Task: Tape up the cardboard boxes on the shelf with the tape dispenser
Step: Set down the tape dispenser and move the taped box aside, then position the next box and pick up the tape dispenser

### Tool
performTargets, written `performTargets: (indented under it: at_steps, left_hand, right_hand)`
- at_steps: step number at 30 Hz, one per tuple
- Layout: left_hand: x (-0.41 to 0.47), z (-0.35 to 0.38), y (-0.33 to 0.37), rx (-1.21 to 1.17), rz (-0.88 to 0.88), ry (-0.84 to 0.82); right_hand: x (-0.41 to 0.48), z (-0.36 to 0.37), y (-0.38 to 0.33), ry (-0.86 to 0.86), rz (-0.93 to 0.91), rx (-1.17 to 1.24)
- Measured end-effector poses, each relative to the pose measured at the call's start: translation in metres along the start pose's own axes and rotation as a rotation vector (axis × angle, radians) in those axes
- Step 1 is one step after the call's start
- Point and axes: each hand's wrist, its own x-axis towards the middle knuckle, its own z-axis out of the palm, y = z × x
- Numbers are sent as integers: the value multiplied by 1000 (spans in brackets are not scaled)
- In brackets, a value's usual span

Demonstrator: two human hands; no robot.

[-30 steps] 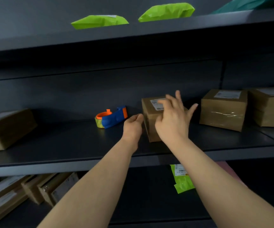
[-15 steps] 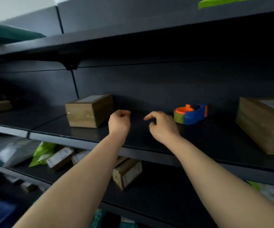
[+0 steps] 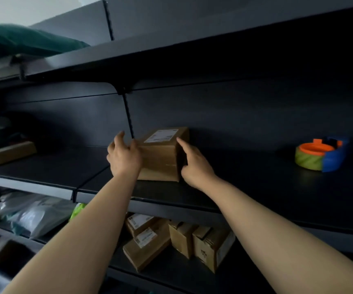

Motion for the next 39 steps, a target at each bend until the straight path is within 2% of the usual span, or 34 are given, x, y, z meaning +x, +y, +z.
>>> performTargets:
  at_steps: [2, 4, 7, 10, 12, 14, 15, 17, 18, 20, 22, 24, 26, 28, 33, 36, 39]
  left_hand:
    - [4, 7, -6, -153, -45, -144]
    - [-5, 17, -6, -189, 0, -188]
    - [-24, 40, 2, -228, 60, -232]
    - [-44, 67, 16, -335, 79, -321]
    - [-51, 82, 27, -436, 57, -408]
    - [-57, 95, 35, -570, 10, -510]
    - [-58, 102, 37, -594, -1, -508]
    - [-62, 114, 40, -471, -2, -374]
    - [-67, 116, 42, -376, -13, -281]
    - [-81, 118, 46, -294, -27, -168]
    - [-91, 123, 47, -341, 7, -224]
    - [-98, 128, 47, -390, 2, -329]
    - [-101, 130, 47, -391, -24, -375]
    - [-103, 126, 49, -416, -28, -369]
    - [-100, 108, 56, -691, -61, -271]
    - [-96, 100, 60, -782, -73, -327]
    - [-96, 95, 60, -766, -62, -416]
  right_hand:
    - [4, 2, 1, -9, 26, 15]
    - [5, -4, 5, 40, 33, 30]
    - [-1, -24, 15, 228, 52, -18]
    - [-28, -45, 25, 450, 6, -210]
    - [-49, -57, 30, 457, -58, -336]
    - [-61, -73, 37, 407, -58, -311]
    - [-63, -82, 42, 438, -51, -236]
    - [-61, -104, 61, 685, -35, -141]
    - [-58, -115, 73, 801, 27, -147]
    - [-52, -134, 93, 847, 286, -97]
    - [-49, -142, 109, 764, 478, 16]
    - [-50, -140, 120, 665, 504, 79]
    - [-53, -135, 127, 568, 469, 76]
    - [-56, -133, 129, 556, 445, 66]
    - [-63, -139, 116, 747, 146, 247]
    - [-64, -143, 102, 848, 26, 370]
    - [-63, -140, 97, 823, -20, 419]
